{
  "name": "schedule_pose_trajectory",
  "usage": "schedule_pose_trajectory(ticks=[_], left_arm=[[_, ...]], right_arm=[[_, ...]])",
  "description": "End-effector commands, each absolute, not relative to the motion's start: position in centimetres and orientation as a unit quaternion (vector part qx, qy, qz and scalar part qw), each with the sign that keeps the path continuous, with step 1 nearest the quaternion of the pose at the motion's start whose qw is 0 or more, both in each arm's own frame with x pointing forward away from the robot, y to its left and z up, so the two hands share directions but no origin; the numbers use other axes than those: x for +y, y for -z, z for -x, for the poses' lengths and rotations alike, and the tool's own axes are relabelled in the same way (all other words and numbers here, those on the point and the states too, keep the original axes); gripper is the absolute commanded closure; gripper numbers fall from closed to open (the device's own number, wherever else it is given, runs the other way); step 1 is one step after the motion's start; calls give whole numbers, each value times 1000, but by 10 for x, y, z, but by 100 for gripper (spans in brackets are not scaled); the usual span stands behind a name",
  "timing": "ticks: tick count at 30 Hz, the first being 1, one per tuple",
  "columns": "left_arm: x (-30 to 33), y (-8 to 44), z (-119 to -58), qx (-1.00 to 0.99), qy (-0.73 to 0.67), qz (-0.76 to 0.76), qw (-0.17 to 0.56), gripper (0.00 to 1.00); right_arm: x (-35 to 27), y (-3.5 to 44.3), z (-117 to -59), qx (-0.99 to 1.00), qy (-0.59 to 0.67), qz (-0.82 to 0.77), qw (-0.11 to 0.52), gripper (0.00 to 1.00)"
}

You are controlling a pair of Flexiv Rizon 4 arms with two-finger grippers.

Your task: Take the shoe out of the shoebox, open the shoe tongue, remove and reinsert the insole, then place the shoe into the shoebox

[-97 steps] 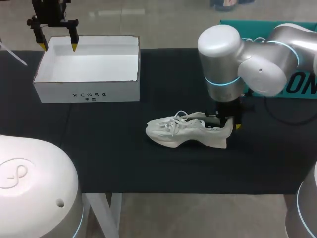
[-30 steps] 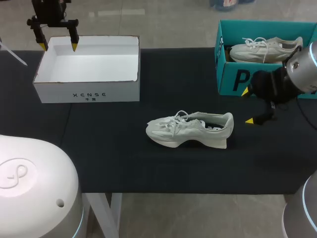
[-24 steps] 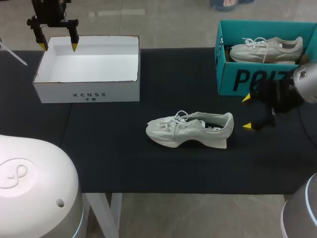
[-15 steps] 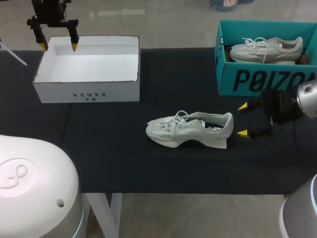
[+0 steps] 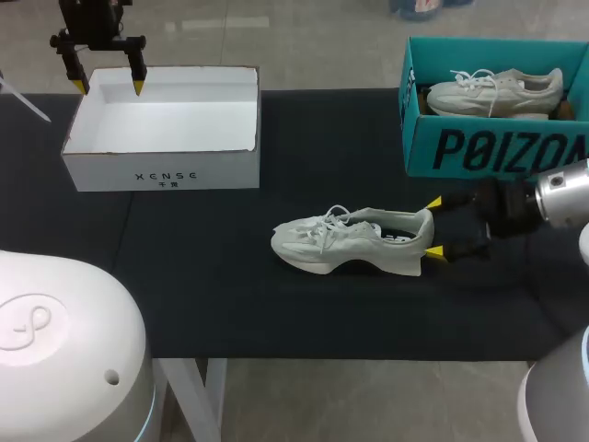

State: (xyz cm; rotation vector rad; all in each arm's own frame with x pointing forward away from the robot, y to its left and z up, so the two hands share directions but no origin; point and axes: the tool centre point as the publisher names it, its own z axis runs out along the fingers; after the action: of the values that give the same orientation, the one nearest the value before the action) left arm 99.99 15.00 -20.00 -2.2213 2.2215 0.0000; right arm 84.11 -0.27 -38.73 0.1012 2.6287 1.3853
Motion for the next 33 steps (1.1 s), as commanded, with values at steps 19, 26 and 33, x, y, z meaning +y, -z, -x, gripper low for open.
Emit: schedule_pose_trajectory(ticks=[19,26,33], left_arm=[[150,200,-1000,707,0,707,0,0],[150,200,-1000,707,0,707,0,0],[150,200,-1000,707,0,707,0,0]], right_arm=[[37,420,-842,884,-464,-29,45,27],[38,422,-842,885,-463,-27,42,100],[39,421,-842,884,-465,-27,43,100]])
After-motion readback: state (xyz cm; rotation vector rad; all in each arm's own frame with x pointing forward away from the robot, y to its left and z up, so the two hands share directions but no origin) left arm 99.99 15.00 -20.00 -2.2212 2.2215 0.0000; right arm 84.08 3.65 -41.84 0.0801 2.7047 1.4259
